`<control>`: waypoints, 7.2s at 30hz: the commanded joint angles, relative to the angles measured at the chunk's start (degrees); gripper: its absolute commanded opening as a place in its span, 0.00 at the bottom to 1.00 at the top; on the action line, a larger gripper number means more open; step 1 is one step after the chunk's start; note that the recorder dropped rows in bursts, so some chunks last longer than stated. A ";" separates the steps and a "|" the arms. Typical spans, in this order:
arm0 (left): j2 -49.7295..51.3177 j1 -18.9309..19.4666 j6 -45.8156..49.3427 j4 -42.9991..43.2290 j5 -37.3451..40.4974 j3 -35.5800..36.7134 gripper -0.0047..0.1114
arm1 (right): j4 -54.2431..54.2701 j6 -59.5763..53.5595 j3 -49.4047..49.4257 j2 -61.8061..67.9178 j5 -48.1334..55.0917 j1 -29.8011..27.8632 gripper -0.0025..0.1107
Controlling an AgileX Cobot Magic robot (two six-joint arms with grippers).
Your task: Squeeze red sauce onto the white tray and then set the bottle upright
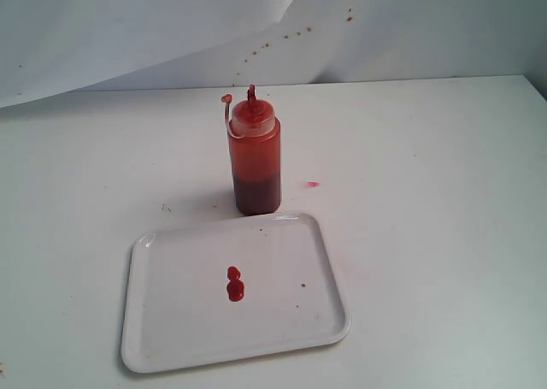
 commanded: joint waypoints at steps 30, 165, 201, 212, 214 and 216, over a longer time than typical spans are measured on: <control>-4.90 2.03 -5.29 3.49 2.94 -0.63 0.04 | -3.67 -0.51 7.12 -16.18 -0.96 2.81 0.02; -4.90 2.03 -4.92 -0.50 -56.13 69.76 0.04 | -14.70 16.24 56.51 -16.18 -46.26 6.64 0.02; -4.90 2.03 -4.92 -0.50 -56.13 69.76 0.04 | -14.70 16.47 56.51 -16.18 -46.26 6.64 0.02; -4.90 2.03 -4.92 -0.50 -56.13 69.76 0.04 | -14.70 16.47 56.51 -16.18 -46.26 6.64 0.02; -4.90 2.03 -4.92 -0.50 -56.13 69.76 0.04 | -14.70 16.47 56.51 -16.18 -46.26 6.64 0.02; -4.90 2.03 -4.92 -0.50 -56.13 69.76 0.04 | -14.70 16.47 56.51 -16.18 -46.26 6.64 0.02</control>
